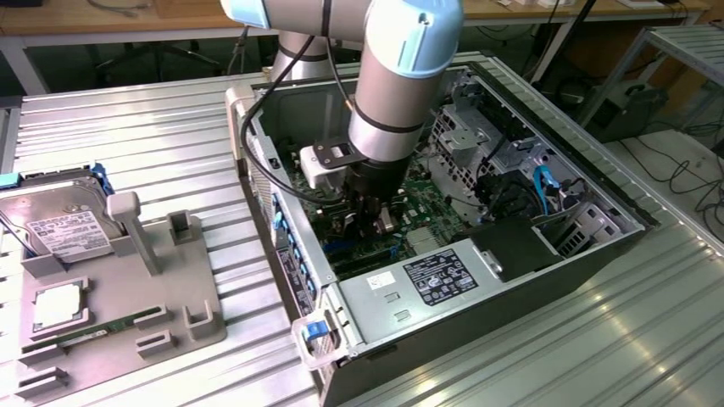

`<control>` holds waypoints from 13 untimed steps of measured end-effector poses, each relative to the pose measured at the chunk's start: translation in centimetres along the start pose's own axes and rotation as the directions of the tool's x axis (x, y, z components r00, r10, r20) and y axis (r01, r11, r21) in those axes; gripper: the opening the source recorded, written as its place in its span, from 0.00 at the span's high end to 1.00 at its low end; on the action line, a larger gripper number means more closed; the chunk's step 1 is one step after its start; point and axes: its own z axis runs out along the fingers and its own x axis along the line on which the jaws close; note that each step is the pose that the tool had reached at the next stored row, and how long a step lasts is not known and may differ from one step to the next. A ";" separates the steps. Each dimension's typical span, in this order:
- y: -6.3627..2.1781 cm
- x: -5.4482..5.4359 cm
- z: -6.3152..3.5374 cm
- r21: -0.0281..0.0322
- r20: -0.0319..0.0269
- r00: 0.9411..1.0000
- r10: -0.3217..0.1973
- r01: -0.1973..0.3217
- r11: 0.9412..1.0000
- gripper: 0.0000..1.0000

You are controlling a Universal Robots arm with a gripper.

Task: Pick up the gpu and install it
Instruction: 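Insert the gpu into the slot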

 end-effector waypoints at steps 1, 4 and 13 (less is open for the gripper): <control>0.01 0.0 -0.01 0.000 0.002 1.000 0.000 0.000 1.000 0.72; 0.07 0.0 -0.14 0.001 0.004 1.000 0.000 0.000 1.000 0.72; 0.10 0.0 -0.35 0.001 0.006 1.000 0.000 0.000 1.000 0.72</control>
